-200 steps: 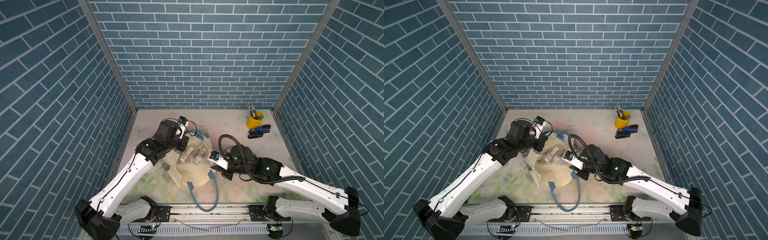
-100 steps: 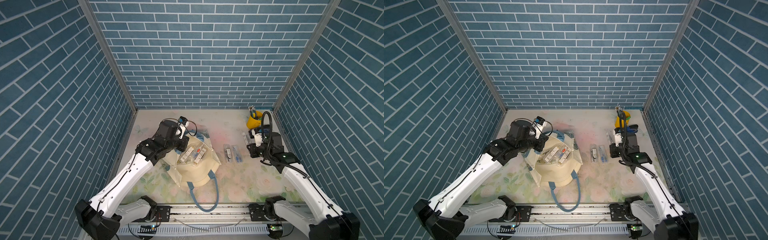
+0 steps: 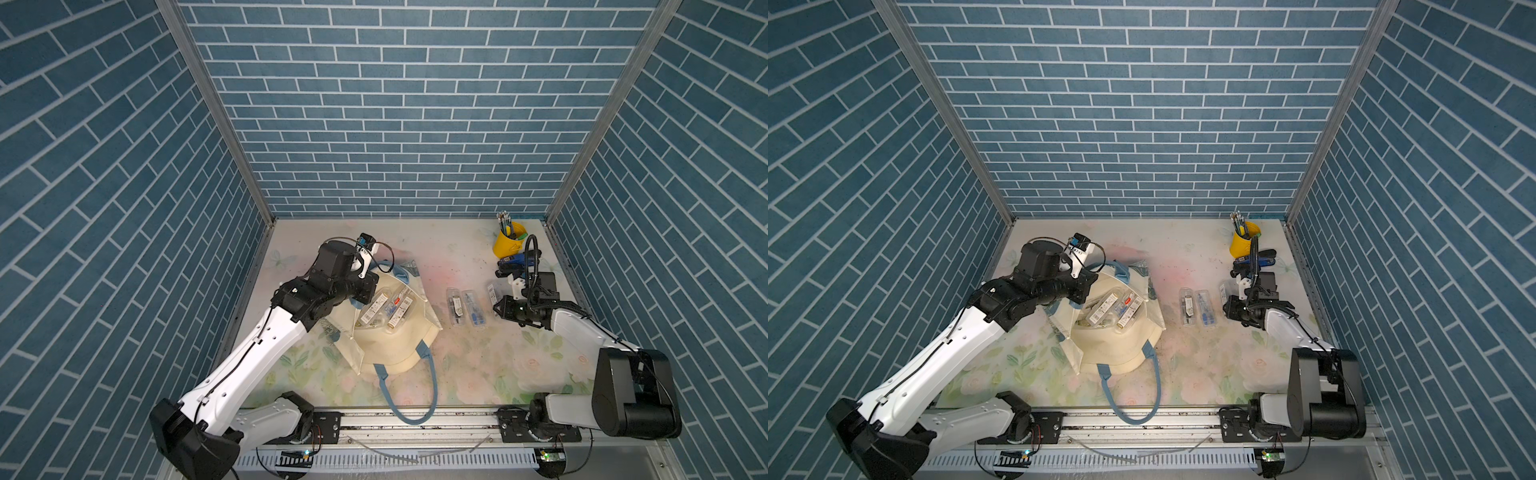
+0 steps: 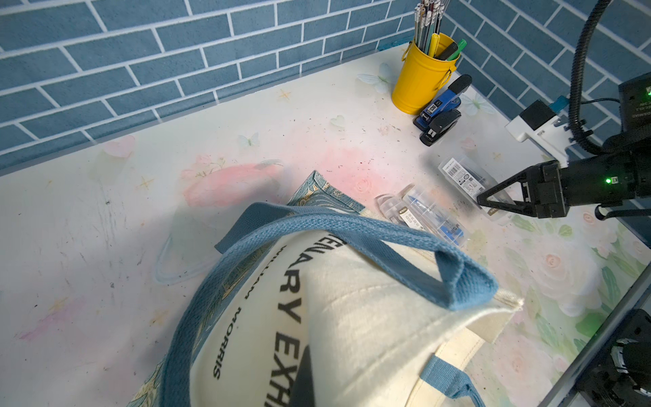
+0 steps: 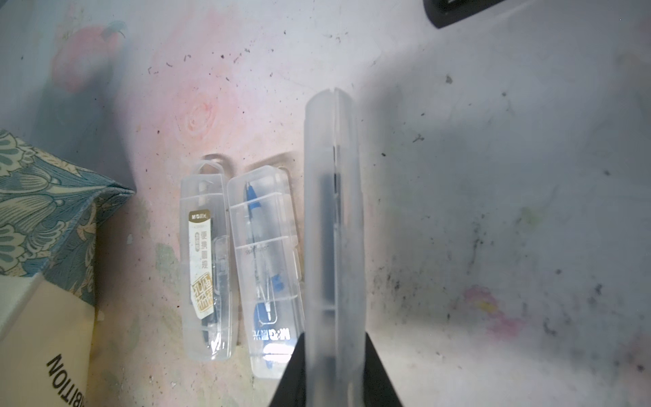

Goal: Take out the compass set from the canvas bag
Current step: Place the compass set at the center of the board.

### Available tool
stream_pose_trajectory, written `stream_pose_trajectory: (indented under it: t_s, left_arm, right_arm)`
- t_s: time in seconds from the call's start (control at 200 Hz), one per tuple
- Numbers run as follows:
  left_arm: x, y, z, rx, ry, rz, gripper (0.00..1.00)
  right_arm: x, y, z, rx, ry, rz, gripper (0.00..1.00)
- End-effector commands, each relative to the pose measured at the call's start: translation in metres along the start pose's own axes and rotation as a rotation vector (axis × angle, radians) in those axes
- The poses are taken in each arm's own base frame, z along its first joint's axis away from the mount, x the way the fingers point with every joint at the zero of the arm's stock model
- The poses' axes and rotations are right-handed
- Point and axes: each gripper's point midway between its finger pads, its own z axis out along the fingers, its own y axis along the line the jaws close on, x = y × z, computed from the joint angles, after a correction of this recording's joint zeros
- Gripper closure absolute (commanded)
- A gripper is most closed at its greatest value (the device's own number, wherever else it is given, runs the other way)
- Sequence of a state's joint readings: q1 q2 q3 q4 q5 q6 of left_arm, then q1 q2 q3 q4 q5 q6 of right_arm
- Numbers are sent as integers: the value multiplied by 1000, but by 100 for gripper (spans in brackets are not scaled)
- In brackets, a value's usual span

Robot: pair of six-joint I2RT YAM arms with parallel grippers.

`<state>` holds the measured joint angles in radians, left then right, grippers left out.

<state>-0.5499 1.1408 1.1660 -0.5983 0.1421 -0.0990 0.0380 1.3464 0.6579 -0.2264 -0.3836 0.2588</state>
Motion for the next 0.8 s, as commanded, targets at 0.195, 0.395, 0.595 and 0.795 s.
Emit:
stream_pose_trajectory:
  t_s: [0.195,0.395,0.595,0.795]
  left_arm:
    - [-22,-6,-4,35,-90,-4,100]
    - [-21,-7,-3,41,-90,-5,100]
    - [-22,-8,-5,45,-94,-6,100]
    - [-21,-8,-5,47,-93,-7,100]
  right_arm:
    - [8,6,16,-81,37,80,88]
    - [10,-1,22,-50,65,106,79]
    - [9,-8,27,-13,86,124,67]
    - [1,-14,28,26,89,118,59]
